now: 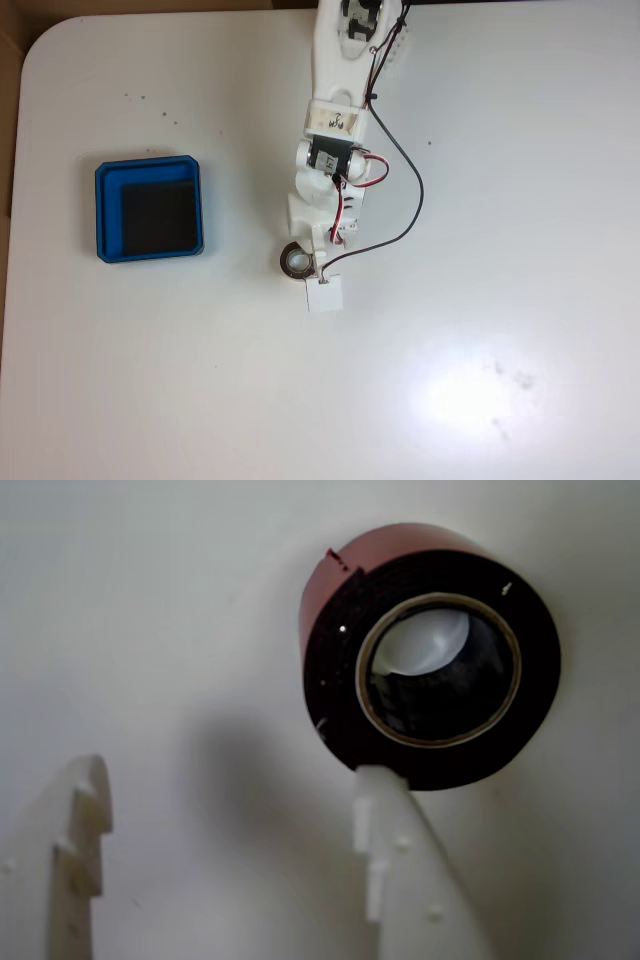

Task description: Pick the red roll and drop it in the blue box

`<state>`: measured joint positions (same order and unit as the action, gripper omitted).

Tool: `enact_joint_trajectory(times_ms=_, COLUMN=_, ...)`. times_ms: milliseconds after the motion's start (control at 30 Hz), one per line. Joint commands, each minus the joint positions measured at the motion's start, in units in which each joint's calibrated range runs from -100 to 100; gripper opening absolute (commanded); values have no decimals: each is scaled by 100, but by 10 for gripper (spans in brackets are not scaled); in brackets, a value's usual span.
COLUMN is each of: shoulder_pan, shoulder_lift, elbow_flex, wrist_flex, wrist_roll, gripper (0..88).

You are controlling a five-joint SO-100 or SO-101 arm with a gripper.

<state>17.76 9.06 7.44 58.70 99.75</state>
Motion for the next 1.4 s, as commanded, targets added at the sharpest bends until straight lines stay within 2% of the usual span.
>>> enact_joint_trajectory(times_ms=0, shoulder_pan=46, shoulder_lift=81, elbow_flex=-376, wrist_flex=46, wrist_roll=25, gripper=228)
enact_joint_trajectory(times_ms=533, shoulder_pan=222, shoulder_lift=683, elbow_flex=-1095, wrist_flex=-29, wrist_roll=25, gripper=228)
enact_joint_trajectory(times_ms=1367, shoulder_pan=222, shoulder_lift=1285, elbow_flex=-1113, wrist_flex=-29, wrist_roll=25, gripper=228)
